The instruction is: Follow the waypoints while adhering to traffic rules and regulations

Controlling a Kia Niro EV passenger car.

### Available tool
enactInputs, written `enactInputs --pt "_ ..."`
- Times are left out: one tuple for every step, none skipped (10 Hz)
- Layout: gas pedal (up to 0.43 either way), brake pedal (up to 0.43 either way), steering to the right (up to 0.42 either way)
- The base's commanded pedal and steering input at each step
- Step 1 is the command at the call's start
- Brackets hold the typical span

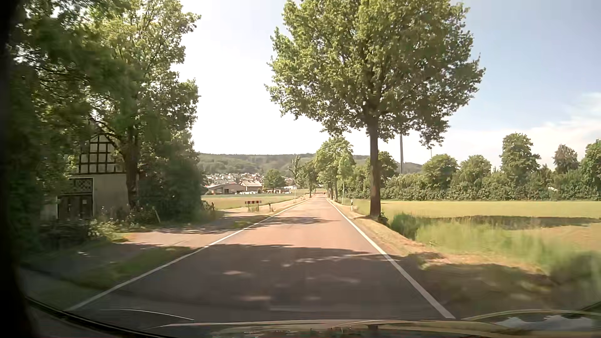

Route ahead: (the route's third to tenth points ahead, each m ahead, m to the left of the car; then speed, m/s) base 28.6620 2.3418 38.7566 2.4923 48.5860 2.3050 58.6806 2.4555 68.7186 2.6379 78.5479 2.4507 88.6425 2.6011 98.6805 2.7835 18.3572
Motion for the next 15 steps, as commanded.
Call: enactInputs --pt "0.028 0.0 -0.002" --pt "0.028 0.0 -0.002" --pt "0.028 0.0 -0.001" --pt "0.028 0.0 -0.001" --pt "0.028 0.0 -0.001" --pt "0.028 0.0 -0.001" --pt "0.028 0.0 -0.001" --pt "0.028 0.0 -0.001" --pt "0.02 0.0 -0.001" --pt "0.02 0.0 -0.001" --pt "0.02 0.0 -0.001" --pt "0.02 0.0 0.0" --pt "0.02 0.0 -0.001" --pt "0.008 0.0 -0.001" --pt "0.008 0.0 0.0"
